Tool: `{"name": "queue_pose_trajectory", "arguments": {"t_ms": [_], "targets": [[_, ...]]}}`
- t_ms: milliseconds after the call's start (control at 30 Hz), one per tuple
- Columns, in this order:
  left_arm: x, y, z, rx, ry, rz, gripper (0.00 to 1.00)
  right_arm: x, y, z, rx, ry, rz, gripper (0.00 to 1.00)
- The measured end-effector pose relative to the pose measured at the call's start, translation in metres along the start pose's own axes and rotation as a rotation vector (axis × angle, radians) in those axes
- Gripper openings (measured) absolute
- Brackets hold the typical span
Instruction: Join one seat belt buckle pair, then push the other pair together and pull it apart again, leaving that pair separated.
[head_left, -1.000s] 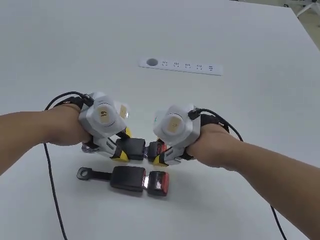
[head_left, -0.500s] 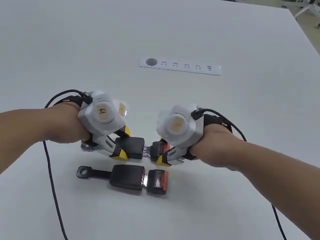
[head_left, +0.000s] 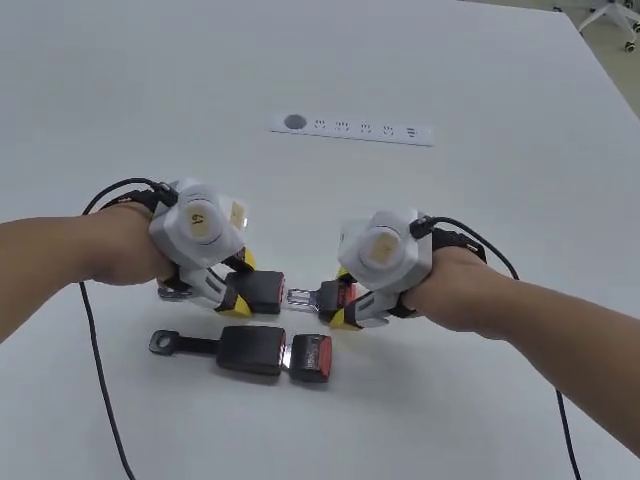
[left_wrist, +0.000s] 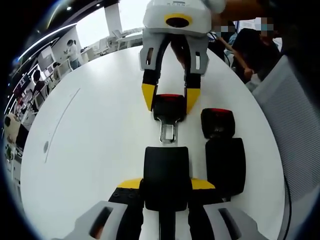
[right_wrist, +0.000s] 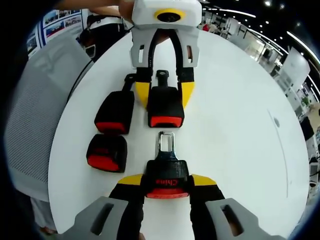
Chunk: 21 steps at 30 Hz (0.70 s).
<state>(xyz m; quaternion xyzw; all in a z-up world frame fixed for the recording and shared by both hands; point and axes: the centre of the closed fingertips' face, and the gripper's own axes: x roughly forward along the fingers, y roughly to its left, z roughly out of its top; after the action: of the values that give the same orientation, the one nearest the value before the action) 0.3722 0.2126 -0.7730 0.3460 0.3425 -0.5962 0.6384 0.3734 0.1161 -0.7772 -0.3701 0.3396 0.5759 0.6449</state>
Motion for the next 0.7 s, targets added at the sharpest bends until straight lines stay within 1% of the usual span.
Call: {"name": "queue_pose_trajectory", "arguments": {"t_ms": [100,167,233,367,400,467,567,633,700], "targets": [[-0.001,0.002,-0.001,0.003,-0.001,-0.002,0.34,-0.005,-0.002,-0.011,0.012,0.012,-0.004,0.32],[0.000,0.000,0.000,0.008,0.003,-0.001,0.34,-0.008,-0.001,-0.017,0.022,0.018,-0.001,0.32],[-0.001,0.003,-0.002,0.014,0.002,0.001,0.34,-0.014,0.003,-0.025,0.019,0.030,0.000,0.32],[-0.001,0.004,-0.002,0.015,-0.005,0.007,0.34,-0.020,0.001,-0.037,0.011,0.053,0.000,0.32],[0.000,0.000,0.000,0.014,-0.004,0.008,0.34,-0.022,0.001,-0.041,0.016,0.060,0.003,0.32],[0.000,0.000,0.000,0.013,-0.001,0.008,0.34,-0.025,0.001,-0.049,0.032,0.072,0.008,0.32],[-0.001,0.003,-0.002,0.016,0.004,0.008,0.34,-0.027,0.003,-0.052,0.042,0.077,0.014,0.32],[-0.001,0.001,0.000,0.020,0.004,0.011,0.34,-0.027,0.003,-0.052,0.041,0.080,0.009,0.33],[-0.001,0.004,-0.003,0.018,0.005,0.014,0.34,-0.028,0.003,-0.052,0.040,0.083,0.004,0.33]]}}
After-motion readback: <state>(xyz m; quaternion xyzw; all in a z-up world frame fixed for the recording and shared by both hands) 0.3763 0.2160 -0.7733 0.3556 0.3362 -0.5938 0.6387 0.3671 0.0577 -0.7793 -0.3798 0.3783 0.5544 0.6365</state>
